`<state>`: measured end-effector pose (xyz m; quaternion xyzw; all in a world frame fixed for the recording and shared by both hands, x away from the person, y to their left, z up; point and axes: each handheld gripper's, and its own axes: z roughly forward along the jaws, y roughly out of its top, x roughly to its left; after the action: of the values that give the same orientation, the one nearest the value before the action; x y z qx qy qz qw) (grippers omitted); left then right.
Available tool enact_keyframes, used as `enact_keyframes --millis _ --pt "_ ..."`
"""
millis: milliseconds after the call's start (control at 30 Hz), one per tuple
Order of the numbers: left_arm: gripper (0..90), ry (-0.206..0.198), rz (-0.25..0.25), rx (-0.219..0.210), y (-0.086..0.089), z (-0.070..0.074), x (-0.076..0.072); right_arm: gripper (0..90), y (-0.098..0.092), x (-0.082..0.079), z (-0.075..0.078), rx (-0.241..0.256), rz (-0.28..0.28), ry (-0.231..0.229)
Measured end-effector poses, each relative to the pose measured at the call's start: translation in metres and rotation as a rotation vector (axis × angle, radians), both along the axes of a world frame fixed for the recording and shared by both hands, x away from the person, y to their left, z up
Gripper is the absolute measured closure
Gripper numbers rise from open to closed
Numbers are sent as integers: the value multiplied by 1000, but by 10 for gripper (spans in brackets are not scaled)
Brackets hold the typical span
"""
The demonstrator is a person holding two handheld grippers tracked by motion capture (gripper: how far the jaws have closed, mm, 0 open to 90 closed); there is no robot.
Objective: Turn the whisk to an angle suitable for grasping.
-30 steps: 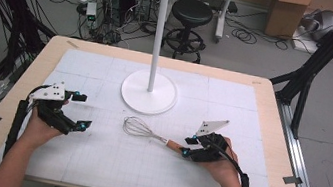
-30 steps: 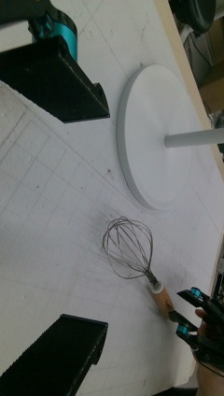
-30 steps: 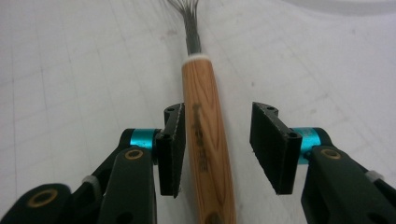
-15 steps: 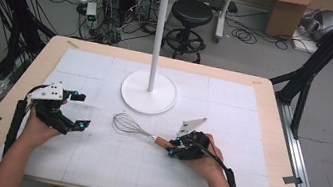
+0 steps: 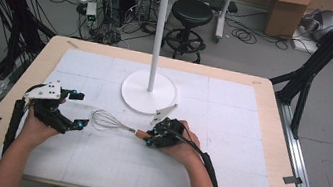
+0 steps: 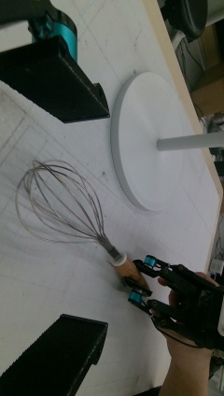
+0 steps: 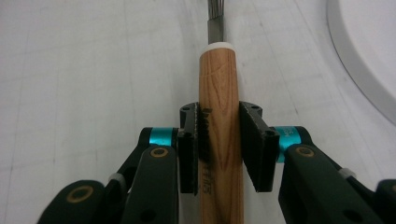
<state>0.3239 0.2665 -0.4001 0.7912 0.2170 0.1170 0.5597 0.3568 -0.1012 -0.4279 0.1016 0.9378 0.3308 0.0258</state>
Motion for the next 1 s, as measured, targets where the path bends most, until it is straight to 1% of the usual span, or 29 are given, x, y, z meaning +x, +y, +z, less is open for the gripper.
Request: enact_keyframes --millis 33,100,167,200,400,467,500,533,567,633,667,700,733,767,867,1000 --pt "18 -1 0 0 0 0 0 696 7 1 0 -1 7 4" --pt "18 -4 3 -3 1 1 0 696 11 2 1 -2 16 2" --pt "18 -5 1 -2 1 1 0 697 20 4 1 0 28 -1" --pt "18 -2 3 -4 1 1 0 697 20 4 1 0 28 -1" --pt "18 -2 0 1 1 1 0 695 39 7 1 -4 60 -5" --pt "18 -3 0 -1 1 1 0 691 42 9 0 6 69 -1" --pt "18 -2 3 1 2 1 0 672 42 9 0 1 66 -3" --pt "17 -2 2 0 2 1 0 624 41 8 0 6 51 0" --pt "18 -1 2 0 2 0 0 604 37 8 2 8 33 2" --pt "18 2 4 1 2 0 0 575 30 7 7 30 23 -3" --pt "17 2 4 1 2 0 0 575 30 7 7 30 23 -3" --pt "18 2 4 1 2 0 0 551 22 4 13 59 7 -17" --pt "18 2 4 2 2 0 0 533 16 3 15 73 -6 -28" --pt "18 1 5 4 2 0 -1 533 16 3 15 73 -6 -28" --pt "18 1 3 6 2 0 -1 490 -3 -1 23 99 -61 -55" --pt "18 1 3 6 2 1 -1 452 -31 -7 30 149 -135 -70"
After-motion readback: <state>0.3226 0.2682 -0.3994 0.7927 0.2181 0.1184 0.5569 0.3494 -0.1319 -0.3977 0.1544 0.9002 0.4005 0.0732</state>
